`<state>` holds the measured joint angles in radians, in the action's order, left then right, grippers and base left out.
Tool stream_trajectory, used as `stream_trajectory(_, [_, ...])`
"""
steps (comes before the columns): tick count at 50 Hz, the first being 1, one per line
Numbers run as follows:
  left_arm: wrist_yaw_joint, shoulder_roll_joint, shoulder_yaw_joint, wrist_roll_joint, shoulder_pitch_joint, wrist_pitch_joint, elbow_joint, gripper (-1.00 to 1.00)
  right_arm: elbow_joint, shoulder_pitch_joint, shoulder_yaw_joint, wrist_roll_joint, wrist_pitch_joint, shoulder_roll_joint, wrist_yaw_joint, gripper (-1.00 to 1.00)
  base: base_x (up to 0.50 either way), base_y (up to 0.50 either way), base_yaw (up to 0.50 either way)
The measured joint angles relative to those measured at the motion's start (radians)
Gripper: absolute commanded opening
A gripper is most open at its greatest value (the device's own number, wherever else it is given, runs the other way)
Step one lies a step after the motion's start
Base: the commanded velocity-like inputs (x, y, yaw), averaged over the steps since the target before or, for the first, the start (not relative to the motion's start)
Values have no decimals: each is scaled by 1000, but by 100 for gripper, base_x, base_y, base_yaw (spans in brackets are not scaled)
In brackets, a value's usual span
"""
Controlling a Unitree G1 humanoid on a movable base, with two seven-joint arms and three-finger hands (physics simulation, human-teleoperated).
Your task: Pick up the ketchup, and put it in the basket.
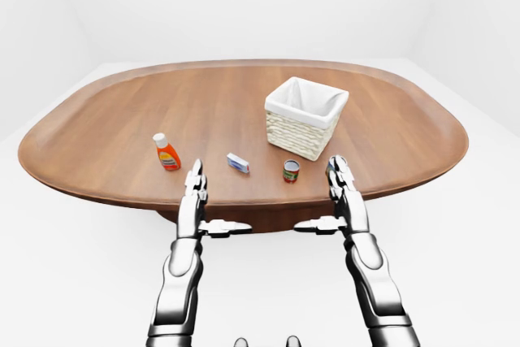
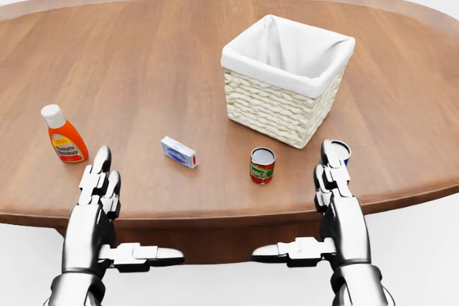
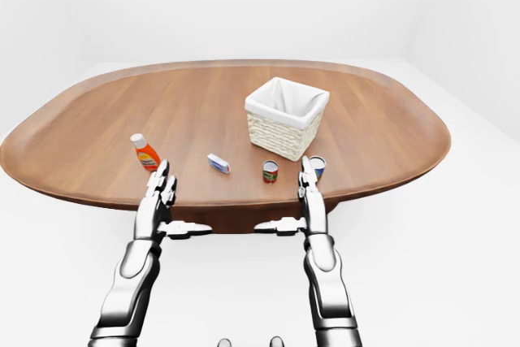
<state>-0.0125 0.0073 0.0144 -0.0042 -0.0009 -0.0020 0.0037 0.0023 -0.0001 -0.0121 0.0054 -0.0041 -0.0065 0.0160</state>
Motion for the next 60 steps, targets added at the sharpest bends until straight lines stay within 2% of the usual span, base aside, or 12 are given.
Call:
stream_trajectory(11, [-16, 8, 12, 2, -1, -4, 9, 100, 19, -5, -9, 1, -15, -5, 16, 100, 0, 0, 0])
stream_trajectory(19, [-31, 10, 14, -4, 6, 10, -4, 100, 25, -7, -11, -17, -25, -7, 2, 100, 0, 0, 0])
stream_trajectory(25, [-46, 10, 13, -9, 52, 41, -98, 100, -46, 26, 0, -34, -14, -3, -5, 100, 0, 0, 0])
stream_trajectory(33, [-82, 7, 28, -29, 140, 89, -274, 100, -232, 113, 31, -67, 30, 2, -15, 100, 0, 0, 0])
stream_trajectory(39, [-109, 1, 50, -46, 191, 89, -383, 100, -369, 179, 54, -85, 61, 2, -21, 100, 0, 0, 0])
stream_trajectory(43, [-122, -3, 63, -53, 211, 89, -429, 100, -423, 207, 63, -98, 66, 1, -27, 100, 0, 0, 0])
stream_trajectory(53, [-140, -11, 83, -66, 233, 89, -486, 100, -481, 244, 69, -110, 48, -2, -23, 100, 0, 0, 0])
stream_trajectory(60, [-149, -13, 87, -71, 243, 89, -506, 100, -488, 255, 72, -131, 24, -2, -26, 100, 0, 0, 0])
